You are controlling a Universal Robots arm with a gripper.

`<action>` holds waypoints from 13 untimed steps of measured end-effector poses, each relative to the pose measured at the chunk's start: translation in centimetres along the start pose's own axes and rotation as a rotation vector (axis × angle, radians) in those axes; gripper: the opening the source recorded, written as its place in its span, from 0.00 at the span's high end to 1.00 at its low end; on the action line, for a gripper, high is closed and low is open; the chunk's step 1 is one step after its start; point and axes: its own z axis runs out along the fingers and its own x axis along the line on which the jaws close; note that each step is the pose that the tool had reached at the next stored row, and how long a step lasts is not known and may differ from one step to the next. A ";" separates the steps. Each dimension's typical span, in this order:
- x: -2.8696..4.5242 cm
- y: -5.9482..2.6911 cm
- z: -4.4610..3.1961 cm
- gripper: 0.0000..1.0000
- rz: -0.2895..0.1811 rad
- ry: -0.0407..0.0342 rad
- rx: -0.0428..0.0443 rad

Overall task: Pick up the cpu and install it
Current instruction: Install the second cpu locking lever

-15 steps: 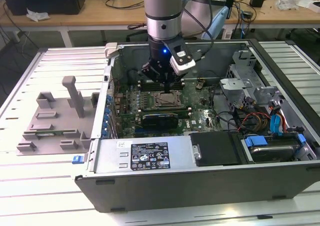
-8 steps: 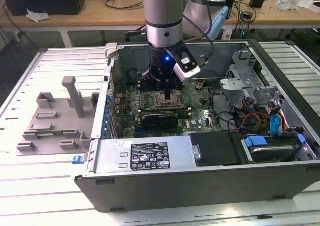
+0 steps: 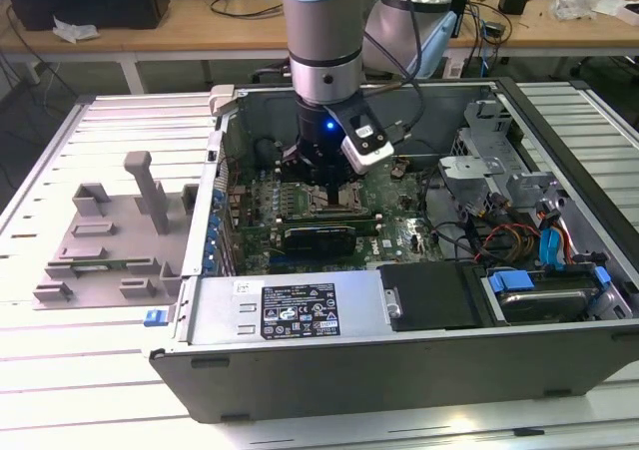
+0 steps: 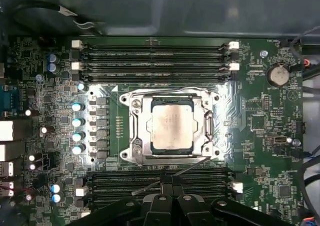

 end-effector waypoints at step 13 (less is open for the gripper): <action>2.29 -0.06 1.43 0.89 0.000 -0.0054 -0.0007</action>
